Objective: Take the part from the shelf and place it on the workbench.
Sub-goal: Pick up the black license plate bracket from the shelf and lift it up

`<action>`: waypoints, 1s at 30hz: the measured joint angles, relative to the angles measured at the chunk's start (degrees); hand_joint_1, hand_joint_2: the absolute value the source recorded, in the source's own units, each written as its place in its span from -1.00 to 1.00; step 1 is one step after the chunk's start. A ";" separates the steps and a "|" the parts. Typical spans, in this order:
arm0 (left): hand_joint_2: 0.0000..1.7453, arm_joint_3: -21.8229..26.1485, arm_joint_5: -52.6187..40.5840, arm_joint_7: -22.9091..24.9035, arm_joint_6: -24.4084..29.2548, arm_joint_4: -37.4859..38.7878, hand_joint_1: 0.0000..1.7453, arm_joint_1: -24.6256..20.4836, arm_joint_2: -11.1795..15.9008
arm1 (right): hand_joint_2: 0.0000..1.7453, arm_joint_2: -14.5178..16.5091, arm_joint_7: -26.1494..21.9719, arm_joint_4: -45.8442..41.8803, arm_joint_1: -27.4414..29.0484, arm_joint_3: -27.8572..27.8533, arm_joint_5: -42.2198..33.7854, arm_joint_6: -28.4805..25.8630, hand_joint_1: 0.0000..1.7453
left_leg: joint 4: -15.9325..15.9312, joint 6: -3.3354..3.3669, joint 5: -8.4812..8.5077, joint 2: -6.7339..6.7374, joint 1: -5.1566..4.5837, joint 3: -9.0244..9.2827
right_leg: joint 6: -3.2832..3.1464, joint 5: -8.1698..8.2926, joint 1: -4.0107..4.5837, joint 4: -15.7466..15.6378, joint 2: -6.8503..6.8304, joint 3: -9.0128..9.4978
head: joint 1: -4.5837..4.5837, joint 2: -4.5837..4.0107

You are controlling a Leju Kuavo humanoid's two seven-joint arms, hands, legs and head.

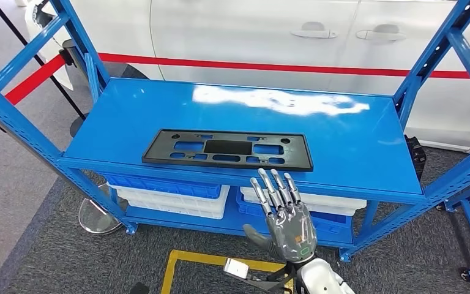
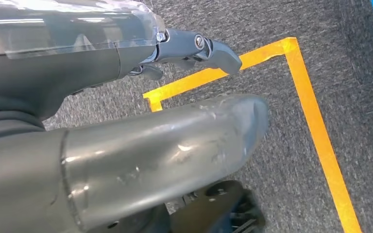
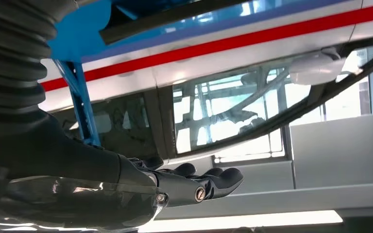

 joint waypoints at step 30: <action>-1.00 0.24 1.91 -0.42 -4.34 0.00 -1.00 -0.05 0.00 | 1.00 4.58 0.11 9.74 -3.06 5.81 -0.33 -0.37 -1.00 | -1.99 0.02 -0.46 -0.24 0.10 2.46 | -0.53 0.22 0.12 -0.59 0.21 0.05 | -0.08 0.00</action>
